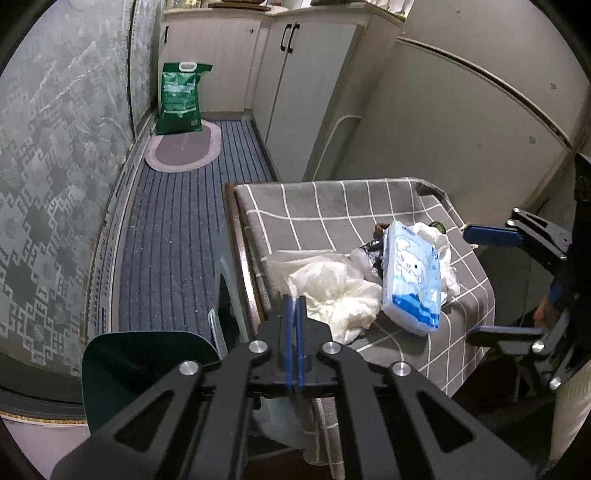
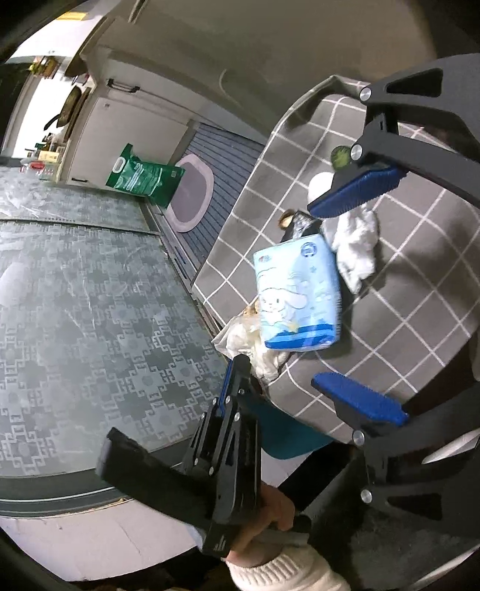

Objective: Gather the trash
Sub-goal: 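Reach the right tool to the blue wet-wipe pack and grasp it, then carry the wet-wipe pack over the teal bin and open the right tool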

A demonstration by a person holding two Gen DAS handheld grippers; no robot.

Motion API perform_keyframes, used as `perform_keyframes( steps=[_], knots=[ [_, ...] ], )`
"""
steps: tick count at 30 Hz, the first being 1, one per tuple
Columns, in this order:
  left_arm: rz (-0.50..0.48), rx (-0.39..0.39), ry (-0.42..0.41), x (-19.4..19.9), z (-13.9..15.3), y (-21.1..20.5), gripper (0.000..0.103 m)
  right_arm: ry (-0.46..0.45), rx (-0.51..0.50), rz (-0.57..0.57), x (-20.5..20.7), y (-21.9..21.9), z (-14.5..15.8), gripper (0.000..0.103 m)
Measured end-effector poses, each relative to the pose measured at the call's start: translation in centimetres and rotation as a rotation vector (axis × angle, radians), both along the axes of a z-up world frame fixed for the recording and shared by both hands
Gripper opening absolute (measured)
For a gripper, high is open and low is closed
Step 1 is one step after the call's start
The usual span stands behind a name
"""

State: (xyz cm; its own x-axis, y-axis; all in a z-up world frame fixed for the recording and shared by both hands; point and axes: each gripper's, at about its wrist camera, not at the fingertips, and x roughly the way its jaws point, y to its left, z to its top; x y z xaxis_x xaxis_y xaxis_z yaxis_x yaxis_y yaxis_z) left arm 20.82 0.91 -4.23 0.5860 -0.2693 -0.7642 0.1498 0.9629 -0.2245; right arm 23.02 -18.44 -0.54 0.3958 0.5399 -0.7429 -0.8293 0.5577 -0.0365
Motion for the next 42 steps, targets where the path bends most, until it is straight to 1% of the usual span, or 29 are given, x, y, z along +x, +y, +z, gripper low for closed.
perform_keyframes(
  steps=[1,2,4,5,9,12,14,15,16,17,22,25,27,32,34,36,40,42],
  knots=[
    [0.0,0.0,-0.005,-0.1,0.1,0.0,0.002,-0.027,-0.014,-0.004,0.0,0.5,-0.2,0.094],
    [-0.001,0.003,-0.017,-0.3,0.4,-0.1,0.002,-0.03,-0.019,0.003,0.0,0.8,-0.5,0.094],
    [-0.003,0.013,-0.032,-0.6,0.8,-0.2,0.002,-0.028,-0.031,0.031,0.0,1.5,-1.2,0.094],
    [-0.003,0.021,-0.039,-0.8,0.9,-0.3,0.002,-0.042,-0.044,0.035,-0.1,1.9,-1.5,0.094],
    [-0.005,0.028,-0.067,-1.4,1.4,-0.5,0.001,-0.07,-0.092,0.032,0.5,3.3,-2.5,0.094],
    [0.001,0.013,-0.097,-2.0,1.9,-0.1,0.001,-0.057,-0.078,0.012,1.2,3.9,-2.6,0.094],
    [0.007,0.01,-0.107,-2.2,2.2,0.3,0.001,-0.046,-0.09,0.002,1.6,4.2,-2.9,0.094],
    [0.01,0.004,-0.111,-2.4,2.3,0.5,0.001,-0.038,-0.089,-0.001,1.7,4.2,-3.1,0.092],
    [0.016,0.002,-0.117,-2.5,2.4,0.7,0.001,-0.025,-0.086,-0.003,2.0,4.4,-3.2,0.08],
    [0.016,0.001,-0.12,-2.6,2.5,0.8,0.001,-0.008,-0.083,-0.009,2.3,4.4,-3.4,0.075],
    [0.031,-0.007,-0.158,-3.7,3.4,1.5,0.001,0.01,-0.047,-0.019,2.4,4.1,-2.7,0.072],
    [0.038,-0.014,-0.19,-4.3,4.0,2.1,0.001,0.007,-0.004,-0.029,2.2,3.9,-1.6,0.072],
    [0.046,-0.026,-0.213,-4.9,4.6,2.5,0.001,0.011,0.04,-0.035,2.2,3.8,-0.7,0.072],
    [0.076,-0.018,-0.26,-6.0,5.8,3.2,0.001,0.025,0.148,-0.056,2.2,3.3,1.3,0.072],
    [0.084,-0.013,-0.258,-6.3,5.9,3.7,0.001,0.025,0.175,-0.059,2.0,3.4,1.8,0.072],
    [0.114,0.001,-0.251,-6.8,5.8,4.6,0.001,0.015,0.193,-0.061,1.7,3.7,2.4,0.072],
    [0.165,0.027,-0.231,-7.6,5.2,6.4,0.001,0.029,0.23,-0.031,0.7,5.1,3.2,0.072],
    [0.192,0.061,-0.21,-8.0,4.4,7.1,0.002,0.034,0.233,-0.017,0.1,6.1,3.3,0.072]
  ],
)
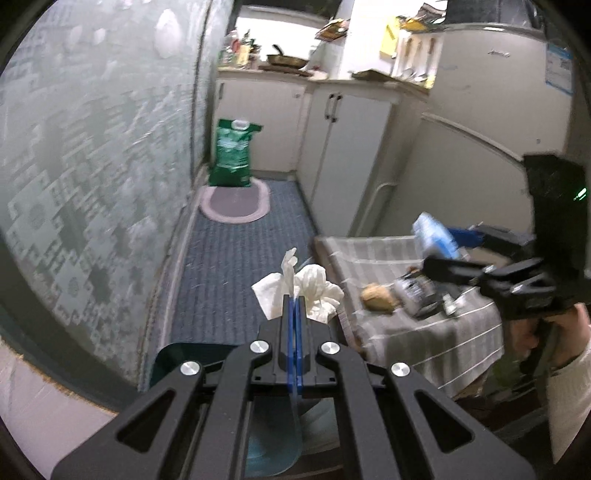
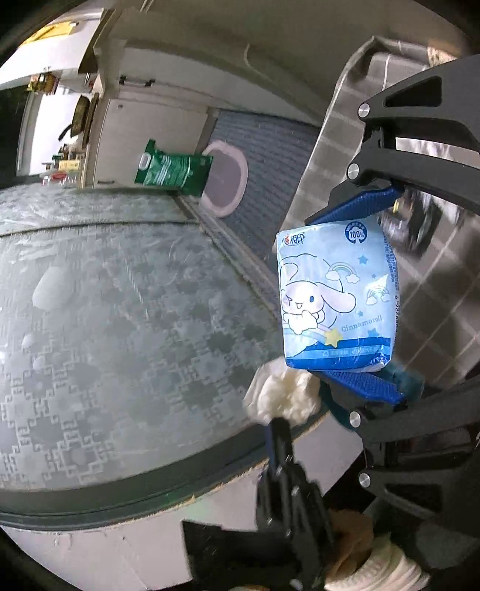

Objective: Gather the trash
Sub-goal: 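Carry the wet-wipe pack over the teal bin and open the right tool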

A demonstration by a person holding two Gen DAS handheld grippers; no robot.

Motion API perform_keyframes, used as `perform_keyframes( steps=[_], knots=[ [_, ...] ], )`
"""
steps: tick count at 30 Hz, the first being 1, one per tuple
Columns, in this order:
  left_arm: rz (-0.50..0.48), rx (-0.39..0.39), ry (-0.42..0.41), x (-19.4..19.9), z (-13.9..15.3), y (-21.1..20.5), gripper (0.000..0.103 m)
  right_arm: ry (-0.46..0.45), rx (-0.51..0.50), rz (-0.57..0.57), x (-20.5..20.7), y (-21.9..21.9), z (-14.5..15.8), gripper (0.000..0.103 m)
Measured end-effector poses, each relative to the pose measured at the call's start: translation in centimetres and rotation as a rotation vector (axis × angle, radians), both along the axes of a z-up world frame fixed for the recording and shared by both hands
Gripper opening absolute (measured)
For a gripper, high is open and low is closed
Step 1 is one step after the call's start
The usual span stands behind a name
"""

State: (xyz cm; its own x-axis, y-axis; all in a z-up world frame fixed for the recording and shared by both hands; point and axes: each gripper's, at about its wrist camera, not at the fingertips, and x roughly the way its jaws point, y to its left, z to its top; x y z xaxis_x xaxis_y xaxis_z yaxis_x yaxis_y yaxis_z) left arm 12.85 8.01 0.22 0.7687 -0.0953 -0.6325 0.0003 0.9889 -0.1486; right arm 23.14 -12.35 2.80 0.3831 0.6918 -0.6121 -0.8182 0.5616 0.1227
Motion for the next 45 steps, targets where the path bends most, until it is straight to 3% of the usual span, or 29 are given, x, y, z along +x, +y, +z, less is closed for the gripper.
perform_keyframes(
  steps=[6,19,21,23,37,45],
  knots=[
    [0.062,0.037,0.083,-1.1,-2.3,2.2,0.002,-0.011,-0.022,0.065,-2.1,4.1,0.3,0.072],
    [0.076,0.079,0.236,-2.7,-7.0,5.5,0.003,0.011,-0.098,0.146,-4.1,10.0,-0.5,0.072],
    [0.079,0.083,0.242,-2.9,-7.2,5.8,0.015,0.017,-0.12,0.155,-4.2,10.8,-1.1,0.072],
    [0.084,0.092,0.242,-3.2,-7.3,6.0,0.022,0.02,-0.142,0.162,-4.3,11.5,-1.6,0.072],
    [0.148,0.065,0.125,-5.7,-4.4,8.4,0.027,0.066,-0.33,0.242,-6.1,16.7,-7.1,0.072],
    [0.132,0.051,0.044,-7.1,-2.0,8.2,0.027,0.099,-0.465,0.259,-6.8,19.0,-11.1,0.073]
  ],
)
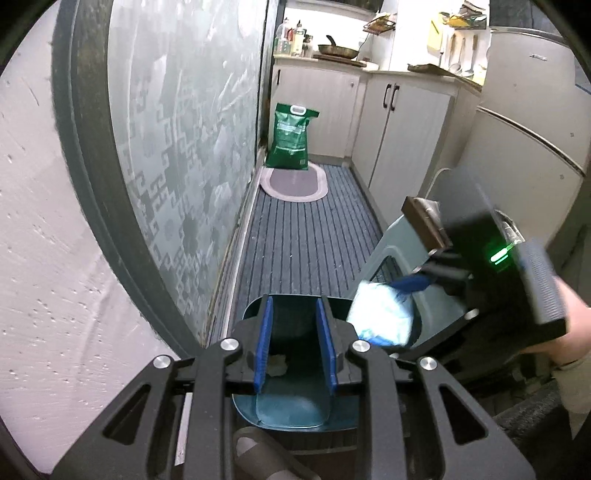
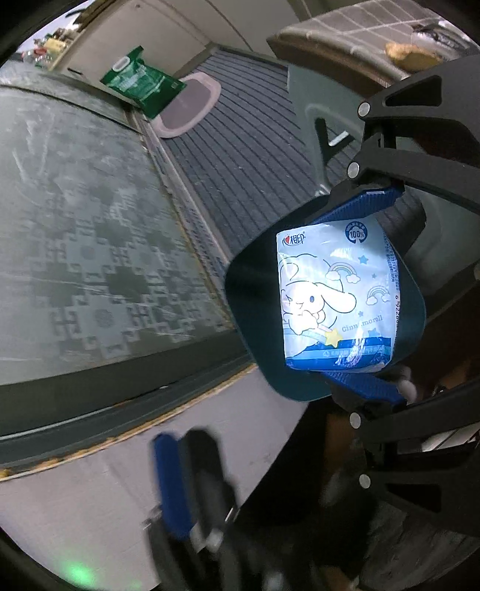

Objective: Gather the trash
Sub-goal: 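Carry the wet-wipe pack over the teal bin and open the right tool, then move both tools back from the bin toward the table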

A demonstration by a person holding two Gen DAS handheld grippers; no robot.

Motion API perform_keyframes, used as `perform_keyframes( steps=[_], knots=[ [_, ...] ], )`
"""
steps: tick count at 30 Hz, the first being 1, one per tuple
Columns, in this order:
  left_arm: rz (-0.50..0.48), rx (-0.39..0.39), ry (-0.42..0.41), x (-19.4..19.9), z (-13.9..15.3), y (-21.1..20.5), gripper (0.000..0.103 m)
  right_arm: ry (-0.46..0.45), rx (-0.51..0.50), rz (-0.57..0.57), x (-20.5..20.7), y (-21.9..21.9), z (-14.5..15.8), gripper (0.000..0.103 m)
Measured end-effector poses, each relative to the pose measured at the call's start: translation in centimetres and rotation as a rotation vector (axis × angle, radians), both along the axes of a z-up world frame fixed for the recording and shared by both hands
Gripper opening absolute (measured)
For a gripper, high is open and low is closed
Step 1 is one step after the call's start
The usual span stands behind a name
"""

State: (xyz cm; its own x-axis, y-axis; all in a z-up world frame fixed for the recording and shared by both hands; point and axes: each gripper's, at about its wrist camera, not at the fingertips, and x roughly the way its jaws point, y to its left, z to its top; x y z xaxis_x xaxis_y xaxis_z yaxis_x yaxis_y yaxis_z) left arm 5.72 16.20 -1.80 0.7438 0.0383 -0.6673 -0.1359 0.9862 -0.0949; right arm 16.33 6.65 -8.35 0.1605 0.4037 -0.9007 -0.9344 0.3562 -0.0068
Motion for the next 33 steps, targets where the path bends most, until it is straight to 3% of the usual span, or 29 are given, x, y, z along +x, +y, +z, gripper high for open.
perform_keyframes(
  steps=[5,7,11,14,21,33],
  knots=[
    [0.005,-0.001,-0.05,-1.3,1.4,0.3,0.027,0.01,-0.053,0.007,-0.3,0.3,-2.1,0.073],
    [0.012,-0.008,-0.067,-1.6,1.9,0.6,0.029,0.014,-0.072,-0.004,-0.3,0.2,-2.7,0.079],
    [0.014,-0.012,-0.103,-2.2,2.9,0.5,0.042,0.027,-0.082,-0.017,-0.1,0.2,-3.5,0.082],
    [0.004,-0.003,-0.133,-2.5,3.6,0.1,0.043,0.051,-0.04,-0.027,-0.1,-0.1,-3.0,0.082],
    [0.015,0.015,-0.174,-2.8,4.9,-0.8,0.047,0.057,0.091,-0.019,-0.9,-0.6,0.5,0.065],
    [-0.006,0.022,-0.247,-1.9,6.3,-3.2,0.053,-0.036,0.266,-0.064,-0.9,-5.0,7.1,0.058]
  ],
)
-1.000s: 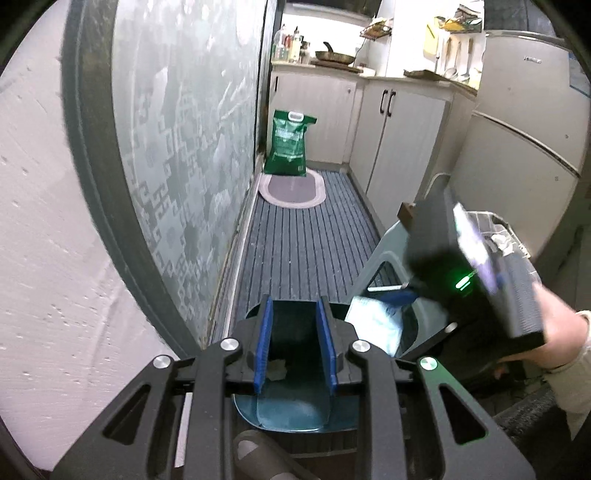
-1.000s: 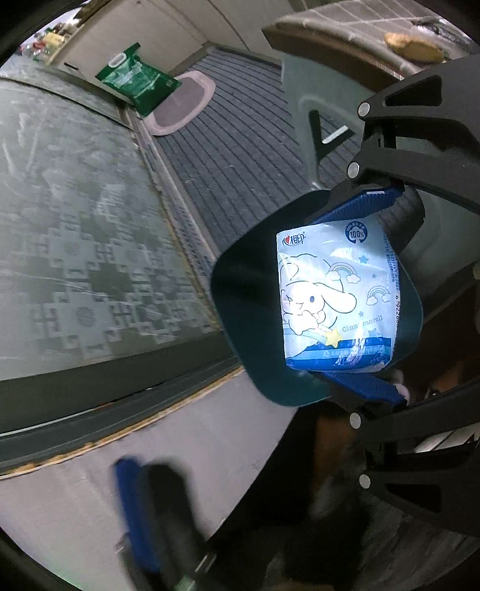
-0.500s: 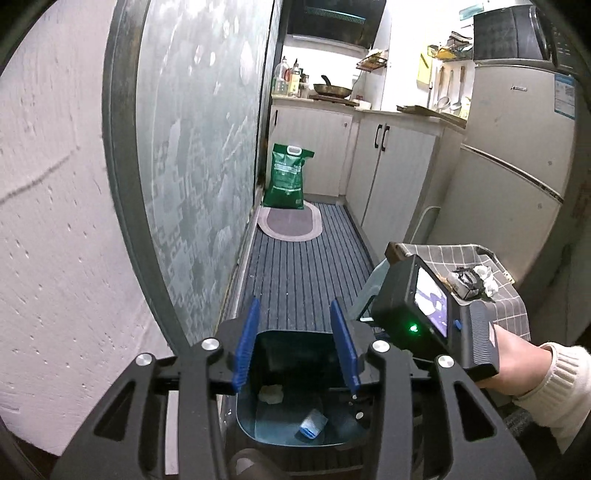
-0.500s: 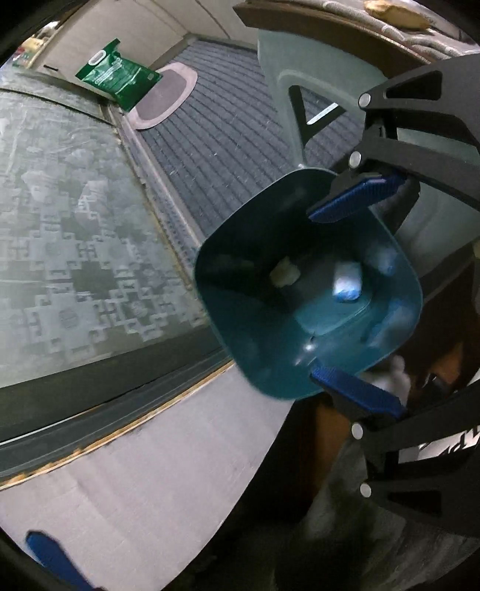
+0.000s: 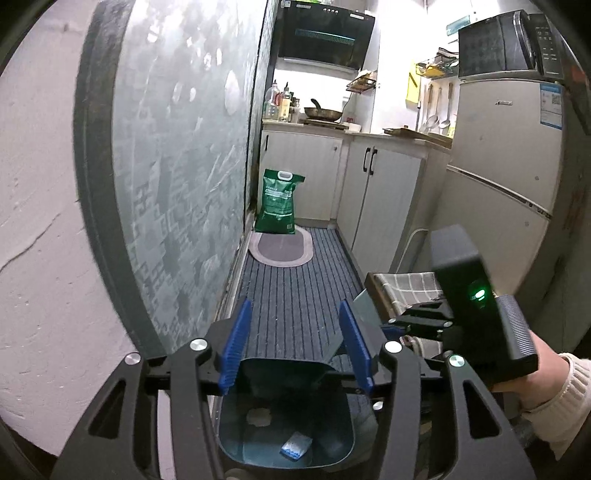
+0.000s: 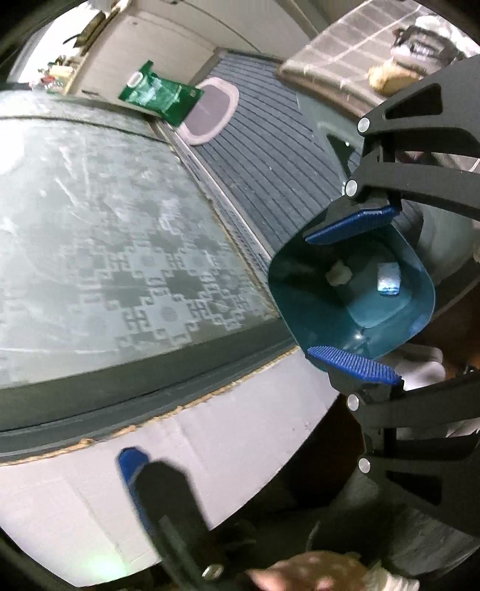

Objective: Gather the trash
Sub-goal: 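Move both tools back from the bin toward the table, then grasp the bread crust with the left tool while the right tool grasps the white plastic bag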

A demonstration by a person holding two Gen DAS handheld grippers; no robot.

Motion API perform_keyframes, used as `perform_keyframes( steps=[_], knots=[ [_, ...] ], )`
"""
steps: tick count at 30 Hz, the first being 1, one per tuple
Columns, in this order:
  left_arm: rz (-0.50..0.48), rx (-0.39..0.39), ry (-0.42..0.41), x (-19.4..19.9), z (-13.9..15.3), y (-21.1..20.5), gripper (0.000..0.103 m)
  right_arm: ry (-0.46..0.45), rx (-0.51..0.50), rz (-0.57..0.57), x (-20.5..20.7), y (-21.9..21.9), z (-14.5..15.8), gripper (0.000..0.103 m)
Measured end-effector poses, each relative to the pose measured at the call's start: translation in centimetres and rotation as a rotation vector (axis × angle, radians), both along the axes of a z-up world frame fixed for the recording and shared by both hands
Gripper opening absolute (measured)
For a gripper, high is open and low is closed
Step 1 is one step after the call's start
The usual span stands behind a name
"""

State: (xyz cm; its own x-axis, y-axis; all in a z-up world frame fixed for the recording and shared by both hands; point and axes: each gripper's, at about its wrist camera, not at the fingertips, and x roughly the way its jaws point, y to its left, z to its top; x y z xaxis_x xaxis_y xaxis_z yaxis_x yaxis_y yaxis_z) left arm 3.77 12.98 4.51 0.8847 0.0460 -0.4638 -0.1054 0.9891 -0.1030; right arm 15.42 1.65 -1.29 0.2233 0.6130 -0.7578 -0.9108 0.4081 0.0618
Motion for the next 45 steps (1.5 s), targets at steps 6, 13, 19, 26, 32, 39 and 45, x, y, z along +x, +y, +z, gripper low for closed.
perform_keyframes(
  steps=[6,13,19,26,32,39,45],
  knots=[
    [-0.032,0.008,0.009,1.7,-0.3,-2.0,0.055,-0.048,0.024,-0.054,1.2,-3.5,1.4,0.058],
    [-0.072,0.025,0.017,3.3,-0.5,-4.8,0.056,-0.07,0.047,-0.134,3.0,-8.2,2.3,0.057],
    [-0.106,0.043,0.051,5.3,-1.8,-7.1,0.056,-0.109,0.051,-0.218,4.3,-12.8,3.0,0.056],
    [-0.158,0.044,0.08,7.3,-3.0,-10.1,0.056,-0.111,0.061,-0.301,5.9,-17.6,3.1,0.052],
    [-0.211,0.09,0.143,9.3,-5.0,-13.1,0.056,-0.107,0.06,-0.334,6.2,-20.2,2.7,0.049],
    [-0.269,0.085,0.19,12.0,-6.8,-15.9,0.057,-0.079,0.047,-0.36,6.4,-23.1,1.5,0.049],
    [-0.277,0.125,0.214,14.3,-8.3,-17.8,0.059,-0.065,0.035,-0.366,6.3,-25.1,0.6,0.049]
  ],
)
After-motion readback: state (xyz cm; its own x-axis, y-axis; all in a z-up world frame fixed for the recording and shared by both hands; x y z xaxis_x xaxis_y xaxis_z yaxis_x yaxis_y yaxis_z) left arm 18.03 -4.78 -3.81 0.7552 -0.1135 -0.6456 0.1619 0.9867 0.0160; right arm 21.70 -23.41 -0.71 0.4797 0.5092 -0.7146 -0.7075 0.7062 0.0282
